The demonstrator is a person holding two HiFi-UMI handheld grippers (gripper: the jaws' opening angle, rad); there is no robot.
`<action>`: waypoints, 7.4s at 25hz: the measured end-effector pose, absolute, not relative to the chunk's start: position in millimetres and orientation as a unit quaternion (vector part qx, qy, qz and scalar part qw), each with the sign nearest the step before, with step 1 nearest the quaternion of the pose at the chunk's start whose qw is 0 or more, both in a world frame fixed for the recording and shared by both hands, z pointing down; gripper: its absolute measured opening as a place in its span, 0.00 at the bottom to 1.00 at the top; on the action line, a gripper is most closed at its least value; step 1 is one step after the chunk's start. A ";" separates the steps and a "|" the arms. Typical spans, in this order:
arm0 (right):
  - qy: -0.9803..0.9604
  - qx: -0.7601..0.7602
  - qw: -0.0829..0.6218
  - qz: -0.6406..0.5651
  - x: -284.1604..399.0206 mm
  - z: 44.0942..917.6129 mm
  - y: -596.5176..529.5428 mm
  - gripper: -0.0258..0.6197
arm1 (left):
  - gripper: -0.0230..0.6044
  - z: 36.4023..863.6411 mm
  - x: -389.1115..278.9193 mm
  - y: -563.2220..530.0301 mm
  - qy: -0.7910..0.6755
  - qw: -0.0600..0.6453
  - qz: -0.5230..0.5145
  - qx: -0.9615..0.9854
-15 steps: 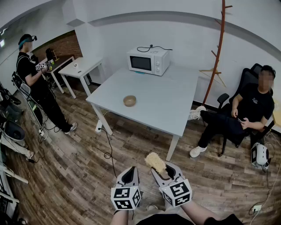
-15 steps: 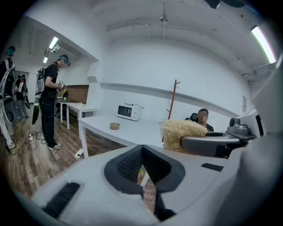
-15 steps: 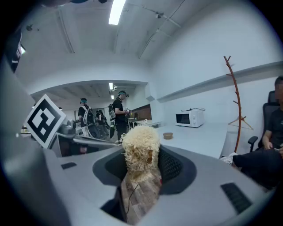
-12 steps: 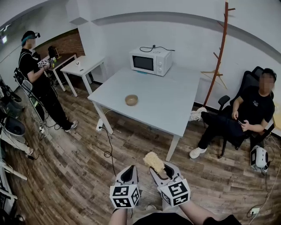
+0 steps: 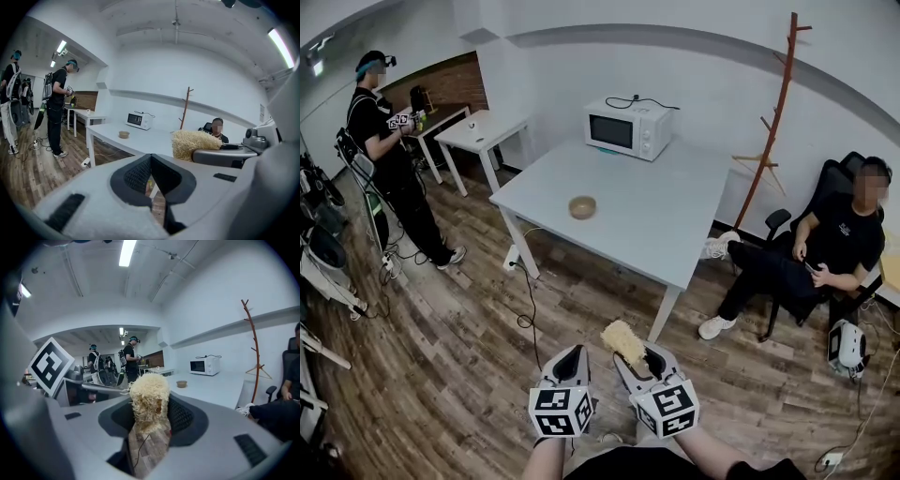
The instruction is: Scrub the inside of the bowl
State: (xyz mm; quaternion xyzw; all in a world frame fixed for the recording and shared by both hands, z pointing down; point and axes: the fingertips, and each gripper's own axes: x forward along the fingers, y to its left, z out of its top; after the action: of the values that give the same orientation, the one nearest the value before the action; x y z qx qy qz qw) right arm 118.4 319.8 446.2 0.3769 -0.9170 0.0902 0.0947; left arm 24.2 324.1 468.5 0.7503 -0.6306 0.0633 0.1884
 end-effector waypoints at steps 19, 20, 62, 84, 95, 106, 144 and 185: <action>-0.913 0.383 0.076 0.120 115.8 449.1 345.4 0.33 | 0.06 469.0 25.7 339.0 -0.619 0.197 0.059 0.758; -0.914 0.381 0.076 0.119 114.9 448.5 345.4 0.33 | 0.06 469.4 25.7 338.2 -0.619 0.198 0.058 0.758; -0.953 0.280 0.083 0.080 48.8 431.9 42.3 0.33 | 0.06 461.1 -36.5 50.5 -0.685 0.187 0.042 0.703; -0.941 0.301 0.093 0.122 21.5 469.3 -53.3 0.33 | 0.06 499.1 -86.2 -31.3 -0.681 0.210 0.065 0.698; -0.928 0.337 0.106 0.122 -8.9 474.0 -132.8 0.33 | 0.07 509.7 -129.2 -115.5 -0.650 0.215 0.089 0.723; -0.910 0.365 0.135 0.142 -35.5 505.4 -191.6 0.33 | 0.06 539.5 -162.7 -183.6 -0.621 0.234 0.119 0.738; -0.873 0.399 0.213 0.182 -67.6 574.7 -252.2 0.33 | 0.16 651.3 -164.3 -271.6 -0.491 0.393 0.167 0.759; -0.879 0.354 0.265 0.178 -89.8 589.9 -241.7 0.33 | 0.08 590.8 -152.5 -262.0 -0.501 0.302 0.158 0.795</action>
State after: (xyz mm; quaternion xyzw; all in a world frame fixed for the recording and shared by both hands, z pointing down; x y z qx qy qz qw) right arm -89.8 -241.7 589.9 0.3535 -0.8792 0.1784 0.2649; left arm -152.5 -262.0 590.8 0.7955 -0.5008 0.1578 0.3024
